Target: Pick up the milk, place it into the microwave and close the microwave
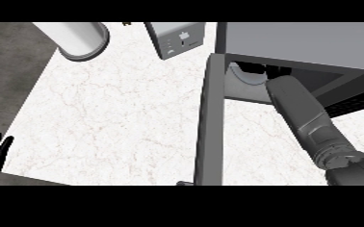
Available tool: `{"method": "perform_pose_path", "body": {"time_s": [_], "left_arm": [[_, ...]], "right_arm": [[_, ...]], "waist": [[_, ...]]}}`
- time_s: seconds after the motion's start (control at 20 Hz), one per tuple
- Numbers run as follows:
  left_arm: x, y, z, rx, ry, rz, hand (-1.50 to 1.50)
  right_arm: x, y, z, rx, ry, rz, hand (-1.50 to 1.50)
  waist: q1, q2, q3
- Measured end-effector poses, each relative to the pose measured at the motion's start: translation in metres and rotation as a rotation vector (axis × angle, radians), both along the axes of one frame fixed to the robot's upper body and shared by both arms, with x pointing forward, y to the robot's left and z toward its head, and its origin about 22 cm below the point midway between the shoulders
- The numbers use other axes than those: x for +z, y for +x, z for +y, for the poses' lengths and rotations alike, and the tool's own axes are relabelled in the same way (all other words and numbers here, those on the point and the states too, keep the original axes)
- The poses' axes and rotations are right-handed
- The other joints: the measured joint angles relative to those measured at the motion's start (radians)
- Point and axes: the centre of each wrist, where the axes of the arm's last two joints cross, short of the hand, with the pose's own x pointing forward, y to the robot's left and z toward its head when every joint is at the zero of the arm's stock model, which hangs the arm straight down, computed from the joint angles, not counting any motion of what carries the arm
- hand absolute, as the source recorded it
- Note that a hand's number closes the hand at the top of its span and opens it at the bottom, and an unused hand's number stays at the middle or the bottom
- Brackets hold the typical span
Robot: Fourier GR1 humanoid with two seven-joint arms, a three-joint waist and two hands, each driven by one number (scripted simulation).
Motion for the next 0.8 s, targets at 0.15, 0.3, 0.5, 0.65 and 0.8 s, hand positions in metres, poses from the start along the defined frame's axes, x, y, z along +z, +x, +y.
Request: {"method": "perform_pose_path", "body": {"time_s": [0.15,0.3,0.5,0.65,0.8], "left_arm": [[-0.001,0.004,0.001,0.001,0.001,-0.001,-1.5],[-0.002,0.007,0.001,-0.001,0.007,-0.001,-1.5],[-0.002,0.01,0.001,-0.007,0.01,-0.001,-1.5],[-0.005,0.014,-0.001,-0.009,0.006,-0.001,-1.5],[-0.008,0.012,-0.002,-0.015,0.003,-0.001,-1.5]], "right_arm": [[0.001,0.001,0.007,0.01,-0.006,-0.012,-1.5],[0.002,0.002,0.013,0.019,-0.009,-0.015,-1.5],[0.001,0.002,0.02,0.036,-0.015,-0.007,-1.5],[0.0,0.001,0.028,0.05,-0.015,-0.001,-1.5],[0.0,0.001,0.028,0.052,-0.013,0.001,-1.5]], "waist": [[0.001,0.001,0.0],[0.0,0.0,0.0],[-0.002,-0.003,0.0],[-0.005,-0.003,0.0],[-0.007,-0.006,-0.001]]}}
